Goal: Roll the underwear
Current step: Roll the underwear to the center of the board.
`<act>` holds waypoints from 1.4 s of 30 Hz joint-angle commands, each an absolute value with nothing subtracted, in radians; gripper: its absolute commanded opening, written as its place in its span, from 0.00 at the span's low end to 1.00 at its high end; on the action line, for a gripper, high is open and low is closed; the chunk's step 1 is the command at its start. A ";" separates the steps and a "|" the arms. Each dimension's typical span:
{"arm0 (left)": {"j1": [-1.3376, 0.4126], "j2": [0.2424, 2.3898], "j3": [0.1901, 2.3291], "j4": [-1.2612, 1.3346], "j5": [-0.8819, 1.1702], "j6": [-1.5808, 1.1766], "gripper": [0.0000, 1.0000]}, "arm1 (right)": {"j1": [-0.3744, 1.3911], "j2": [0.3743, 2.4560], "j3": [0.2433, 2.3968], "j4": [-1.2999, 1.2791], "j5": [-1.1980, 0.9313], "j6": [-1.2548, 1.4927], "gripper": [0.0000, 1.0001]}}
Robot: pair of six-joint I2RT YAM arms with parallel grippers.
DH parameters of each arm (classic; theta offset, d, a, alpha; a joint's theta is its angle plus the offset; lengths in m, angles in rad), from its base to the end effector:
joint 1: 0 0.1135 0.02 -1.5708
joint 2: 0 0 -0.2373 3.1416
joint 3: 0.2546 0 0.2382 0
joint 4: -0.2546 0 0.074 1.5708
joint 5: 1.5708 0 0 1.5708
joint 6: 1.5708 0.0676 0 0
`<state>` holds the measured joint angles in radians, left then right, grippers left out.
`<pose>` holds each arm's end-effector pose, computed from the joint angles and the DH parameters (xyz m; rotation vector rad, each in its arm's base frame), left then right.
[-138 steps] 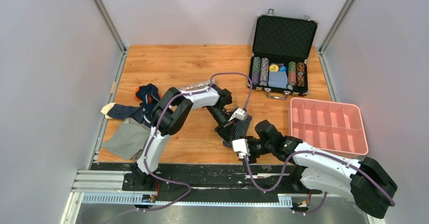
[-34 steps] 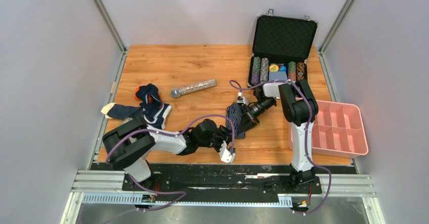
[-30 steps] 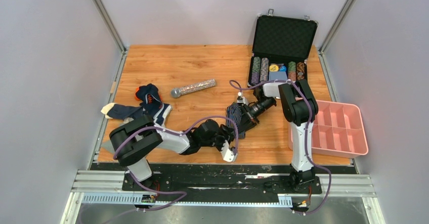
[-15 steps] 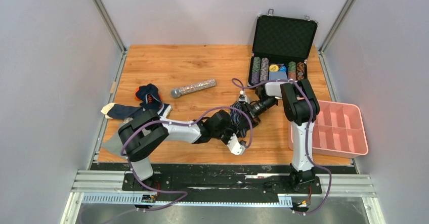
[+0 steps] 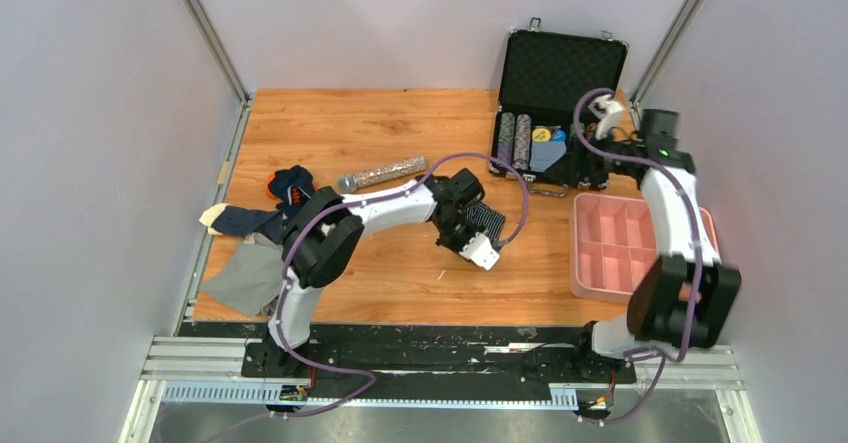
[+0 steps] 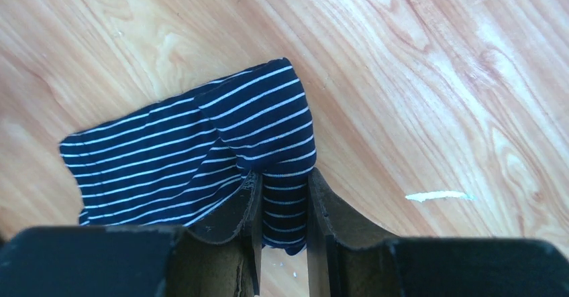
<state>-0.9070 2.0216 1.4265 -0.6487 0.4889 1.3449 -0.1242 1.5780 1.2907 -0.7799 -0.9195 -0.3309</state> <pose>0.2158 -0.3274 0.1209 2.4551 1.0488 -0.5539 0.3195 0.0143 0.2423 -0.5258 2.2451 0.9706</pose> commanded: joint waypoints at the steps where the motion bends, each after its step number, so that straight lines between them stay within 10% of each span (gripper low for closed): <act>1: -0.881 2.221 1.598 -1.181 0.629 1.363 0.08 | -0.193 1.260 1.071 -0.376 -0.769 -0.357 0.95; 9: -0.846 2.383 1.823 -1.474 0.782 1.329 0.08 | -0.010 0.688 0.596 -0.500 -0.853 -0.738 0.99; 15: -0.817 2.521 1.993 -1.654 0.897 1.322 0.07 | 0.286 0.380 0.336 -0.506 -0.805 -0.970 0.82; 26: -0.810 2.584 2.065 -1.663 1.002 1.207 0.07 | 0.768 0.901 0.360 -0.141 -0.436 -0.809 0.64; 42: -0.802 2.645 2.077 -1.662 1.045 1.152 0.07 | 0.834 0.973 0.362 -0.008 -0.335 -0.738 0.61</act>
